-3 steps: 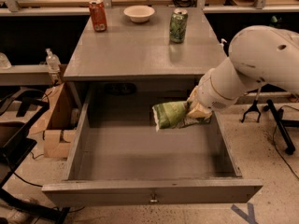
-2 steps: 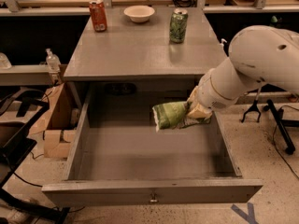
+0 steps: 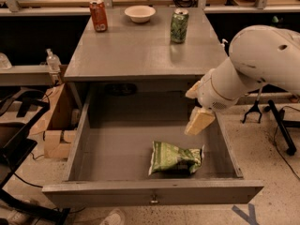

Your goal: Place green jalapeno chip bag into top drawer

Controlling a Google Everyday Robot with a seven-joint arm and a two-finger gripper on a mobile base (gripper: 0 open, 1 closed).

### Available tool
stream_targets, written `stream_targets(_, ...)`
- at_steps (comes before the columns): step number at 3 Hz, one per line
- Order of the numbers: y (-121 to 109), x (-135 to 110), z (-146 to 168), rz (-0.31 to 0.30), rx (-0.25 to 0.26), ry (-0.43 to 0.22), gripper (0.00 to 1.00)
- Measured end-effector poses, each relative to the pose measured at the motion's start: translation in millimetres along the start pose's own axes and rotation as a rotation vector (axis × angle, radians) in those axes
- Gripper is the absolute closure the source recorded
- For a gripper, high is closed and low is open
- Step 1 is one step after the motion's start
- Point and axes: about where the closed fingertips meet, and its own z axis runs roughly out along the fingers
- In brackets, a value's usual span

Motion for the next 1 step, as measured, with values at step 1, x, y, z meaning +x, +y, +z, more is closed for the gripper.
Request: stream_targets(1, 0.3, -0.5, -0.1, -0.001, 0.000, 0.000, 0.00)
